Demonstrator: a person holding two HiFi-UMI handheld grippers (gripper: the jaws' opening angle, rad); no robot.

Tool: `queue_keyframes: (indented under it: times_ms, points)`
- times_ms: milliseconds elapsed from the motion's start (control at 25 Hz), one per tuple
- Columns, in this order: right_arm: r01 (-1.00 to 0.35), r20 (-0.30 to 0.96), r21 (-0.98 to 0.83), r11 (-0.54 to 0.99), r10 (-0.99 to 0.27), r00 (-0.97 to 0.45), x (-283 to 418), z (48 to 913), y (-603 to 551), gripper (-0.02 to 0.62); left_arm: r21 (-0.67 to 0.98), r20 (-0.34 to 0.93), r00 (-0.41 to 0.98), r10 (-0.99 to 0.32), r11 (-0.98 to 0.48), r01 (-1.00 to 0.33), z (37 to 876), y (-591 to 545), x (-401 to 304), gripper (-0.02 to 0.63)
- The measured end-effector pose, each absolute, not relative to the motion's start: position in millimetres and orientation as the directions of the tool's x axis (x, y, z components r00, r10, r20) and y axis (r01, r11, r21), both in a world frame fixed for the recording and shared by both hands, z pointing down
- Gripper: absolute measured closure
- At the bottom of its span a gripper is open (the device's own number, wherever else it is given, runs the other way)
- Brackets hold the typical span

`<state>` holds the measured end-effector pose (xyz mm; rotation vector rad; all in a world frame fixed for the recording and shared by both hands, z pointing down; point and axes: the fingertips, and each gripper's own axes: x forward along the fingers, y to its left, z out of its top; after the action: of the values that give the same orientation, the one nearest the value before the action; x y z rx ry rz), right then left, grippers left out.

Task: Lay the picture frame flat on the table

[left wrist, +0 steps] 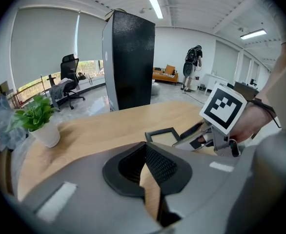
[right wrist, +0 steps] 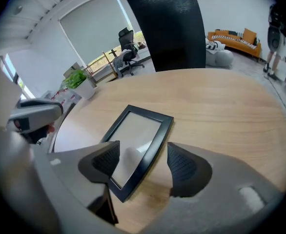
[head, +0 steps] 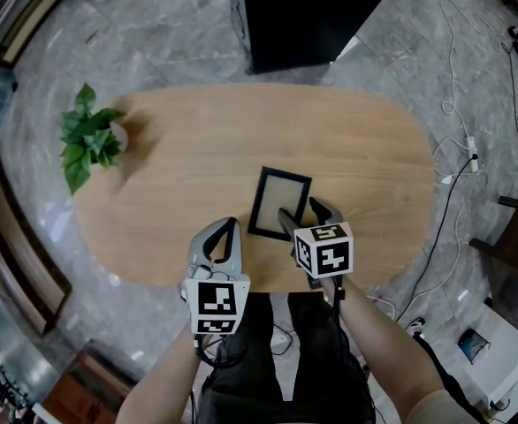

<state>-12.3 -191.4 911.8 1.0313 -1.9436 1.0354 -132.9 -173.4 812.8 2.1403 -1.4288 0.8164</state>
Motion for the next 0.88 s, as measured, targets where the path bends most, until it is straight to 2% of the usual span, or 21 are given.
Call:
queue_keyframes:
  times_ms: [200, 240, 400, 480, 880]
  points:
    - [-0.87, 0.837, -0.308, 0.385, -0.325, -0.441, -9.4, 903.3, -192.5, 0.296, 0.04, 0.673, 0.284, -0.683, -0.349, -0.936, 802.4, -175.1, -134.7, 0.586]
    - [-0.869, 0.832, -0.309, 0.387, -0.334, -0.444, -8.4, 899.0, -194.4, 0.313, 0.039, 0.669, 0.281, -0.688, -0.344, -0.938, 799.6, -176.5, -135.4, 0.586]
    - [-0.87, 0.8, -0.316, 0.379, -0.386, -0.459, -2.4, 872.6, -204.0, 0.448, 0.034, 0.65, 0.279, -0.707, -0.34, -0.94, 781.0, -181.4, -135.6, 0.586]
    - [-0.868, 0.776, -0.32, 0.379, -0.421, -0.47, -0.9, 853.5, -210.2, 0.488, 0.023, 0.638, 0.278, -0.718, -0.343, -0.939, 768.0, -185.2, -136.4, 0.586]
    - [-0.857, 0.644, -0.283, 0.431, -0.577, -0.503, 5.9, 714.8, -234.2, 0.566, -0.032, 0.546, 0.262, -0.796, -0.332, -0.943, 674.8, -205.3, -148.0, 0.586]
